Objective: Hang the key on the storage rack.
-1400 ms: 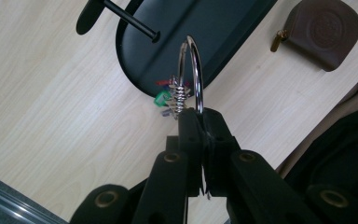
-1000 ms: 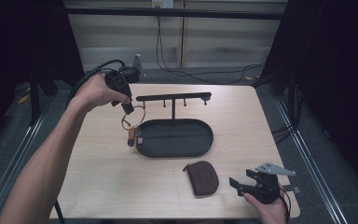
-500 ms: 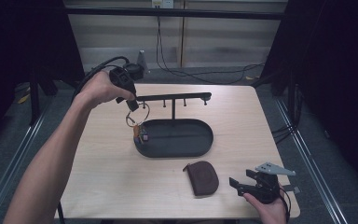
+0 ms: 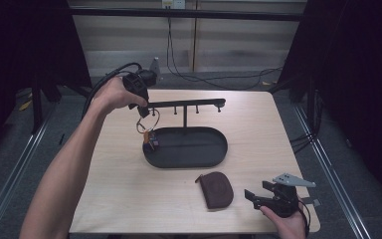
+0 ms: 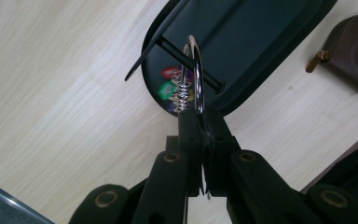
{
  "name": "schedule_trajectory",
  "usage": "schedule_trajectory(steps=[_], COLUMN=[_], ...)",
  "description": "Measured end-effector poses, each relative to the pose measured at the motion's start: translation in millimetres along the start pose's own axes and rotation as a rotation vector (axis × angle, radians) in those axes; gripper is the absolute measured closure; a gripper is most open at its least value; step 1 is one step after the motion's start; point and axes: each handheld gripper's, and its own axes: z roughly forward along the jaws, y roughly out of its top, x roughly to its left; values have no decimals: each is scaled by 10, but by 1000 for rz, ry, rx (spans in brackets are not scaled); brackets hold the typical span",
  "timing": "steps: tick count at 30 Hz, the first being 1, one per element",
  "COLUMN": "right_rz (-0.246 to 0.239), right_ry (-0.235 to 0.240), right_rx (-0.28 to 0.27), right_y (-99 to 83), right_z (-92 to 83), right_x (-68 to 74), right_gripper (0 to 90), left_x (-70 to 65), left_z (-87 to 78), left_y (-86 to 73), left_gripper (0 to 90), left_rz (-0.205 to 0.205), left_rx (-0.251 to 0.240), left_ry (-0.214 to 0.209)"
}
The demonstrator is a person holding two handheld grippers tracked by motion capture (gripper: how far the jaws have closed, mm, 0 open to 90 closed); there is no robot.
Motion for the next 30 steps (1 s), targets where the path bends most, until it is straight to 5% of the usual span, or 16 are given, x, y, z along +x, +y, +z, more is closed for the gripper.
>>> schedule_trajectory(steps=[16, 30], right_rz=[-3, 5], right_ry=[-2, -4], right_rx=[1, 8], right_y=[0, 7], right_z=[2, 14], right_x=[5, -6], right_gripper=[208, 207], left_x=[-6, 38], left_z=[0, -53], left_y=[-53, -230], left_gripper=[864, 729], left_rz=[-20, -37], left_rx=[-21, -122], left_ry=[9, -25])
